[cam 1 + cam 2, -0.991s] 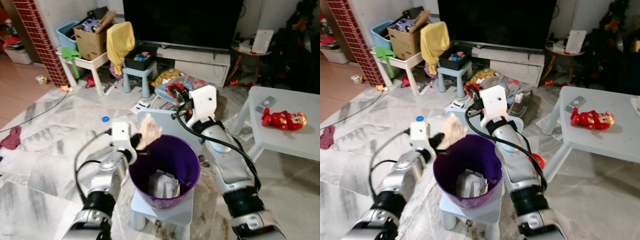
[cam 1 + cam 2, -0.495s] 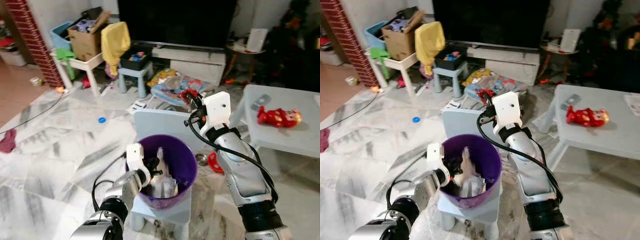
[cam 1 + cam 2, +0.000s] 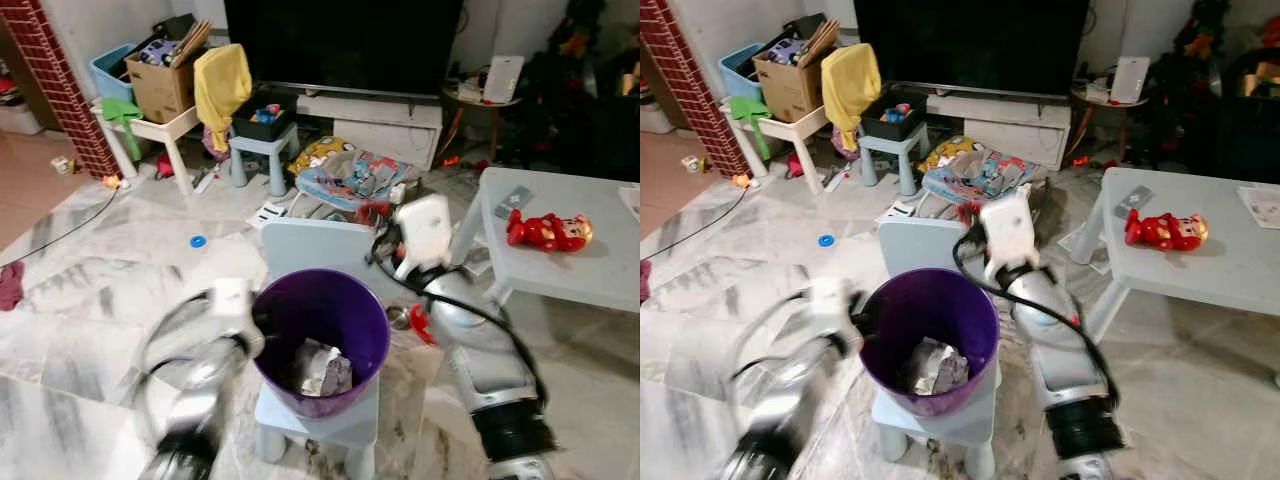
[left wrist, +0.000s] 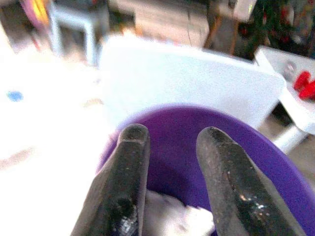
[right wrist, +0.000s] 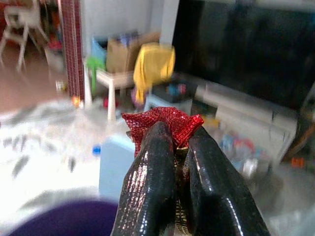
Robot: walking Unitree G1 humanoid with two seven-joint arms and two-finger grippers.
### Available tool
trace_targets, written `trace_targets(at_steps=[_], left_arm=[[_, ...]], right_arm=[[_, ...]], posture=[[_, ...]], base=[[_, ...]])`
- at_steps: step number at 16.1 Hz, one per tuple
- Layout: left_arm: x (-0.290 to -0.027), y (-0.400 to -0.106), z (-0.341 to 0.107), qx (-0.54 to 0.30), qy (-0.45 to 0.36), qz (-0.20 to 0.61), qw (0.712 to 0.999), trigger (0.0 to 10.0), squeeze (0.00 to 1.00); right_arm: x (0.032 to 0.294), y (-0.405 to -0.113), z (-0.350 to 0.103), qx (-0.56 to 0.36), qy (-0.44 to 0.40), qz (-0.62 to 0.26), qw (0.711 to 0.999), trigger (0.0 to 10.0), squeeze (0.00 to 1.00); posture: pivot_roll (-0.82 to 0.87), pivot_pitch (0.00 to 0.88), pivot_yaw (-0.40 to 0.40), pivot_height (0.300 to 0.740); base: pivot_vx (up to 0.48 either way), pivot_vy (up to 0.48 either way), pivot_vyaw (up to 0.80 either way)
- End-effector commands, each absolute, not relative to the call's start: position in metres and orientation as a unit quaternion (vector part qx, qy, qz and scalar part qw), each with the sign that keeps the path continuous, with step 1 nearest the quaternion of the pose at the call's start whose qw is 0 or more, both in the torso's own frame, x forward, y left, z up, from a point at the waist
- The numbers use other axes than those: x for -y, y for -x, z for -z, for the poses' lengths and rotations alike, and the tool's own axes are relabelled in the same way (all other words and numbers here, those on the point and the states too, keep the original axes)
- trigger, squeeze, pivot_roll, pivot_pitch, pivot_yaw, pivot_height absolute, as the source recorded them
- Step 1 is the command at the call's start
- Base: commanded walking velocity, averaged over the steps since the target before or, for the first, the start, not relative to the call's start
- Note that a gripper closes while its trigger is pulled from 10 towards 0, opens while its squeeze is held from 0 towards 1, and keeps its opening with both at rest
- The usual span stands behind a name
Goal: Picking trash to rubbish bin
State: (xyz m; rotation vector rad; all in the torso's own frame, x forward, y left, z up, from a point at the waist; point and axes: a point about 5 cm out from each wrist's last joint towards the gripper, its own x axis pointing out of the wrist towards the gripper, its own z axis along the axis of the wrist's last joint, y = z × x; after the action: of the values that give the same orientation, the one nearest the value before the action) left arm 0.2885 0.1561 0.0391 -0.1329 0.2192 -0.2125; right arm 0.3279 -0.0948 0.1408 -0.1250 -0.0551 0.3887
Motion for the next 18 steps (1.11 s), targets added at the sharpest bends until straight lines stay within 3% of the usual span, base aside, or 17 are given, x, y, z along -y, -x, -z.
trace_targets(at_steps=[1, 7, 11, 12, 18], left_arm=[[-0.165, -0.276, -0.051, -0.079, 0.033, 0.104, 0.991, 10.0, 1.0], [-0.193, -0.207, -0.067, -0.063, -0.021, 0.078, 0.995, 10.0, 1.0], [-0.197, -0.196, -0.07, -0.084, -0.014, 0.077, 0.993, 10.0, 1.0], [-0.197, -0.195, -0.07, -0.096, -0.004, 0.079, 0.992, 10.0, 1.0], [-0.191, -0.199, -0.062, -0.134, 0.028, 0.119, 0.983, 10.0, 1.0]], right_arm=[[0.089, -0.335, -0.131, 0.002, 0.078, -0.202, 0.976, 10.0, 0.0], [0.048, -0.335, -0.076, -0.113, 0.112, -0.274, 0.948, 10.0, 0.0], [0.033, -0.318, -0.046, -0.174, 0.144, -0.326, 0.918, 10.0, 0.01], [0.032, -0.317, -0.043, -0.175, 0.143, -0.327, 0.917, 10.0, 1.0], [0.036, -0.324, -0.051, -0.133, 0.14, -0.294, 0.936, 10.0, 1.0]], posture=[[0.06, 0.029, -0.038, 0.74], [0.17, 0.036, -0.05, 0.74], [0.2, 0.034, -0.043, 0.74], [0.2, 0.035, -0.037, 0.74], [0.19, 0.033, -0.024, 0.74]], base=[[0.0, 0.0, 0.0], [0.0, 0.0, 0.0], [0.0, 0.0, 0.0], [0.0, 0.0, 0.0], [0.0, 0.0, 0.0]])
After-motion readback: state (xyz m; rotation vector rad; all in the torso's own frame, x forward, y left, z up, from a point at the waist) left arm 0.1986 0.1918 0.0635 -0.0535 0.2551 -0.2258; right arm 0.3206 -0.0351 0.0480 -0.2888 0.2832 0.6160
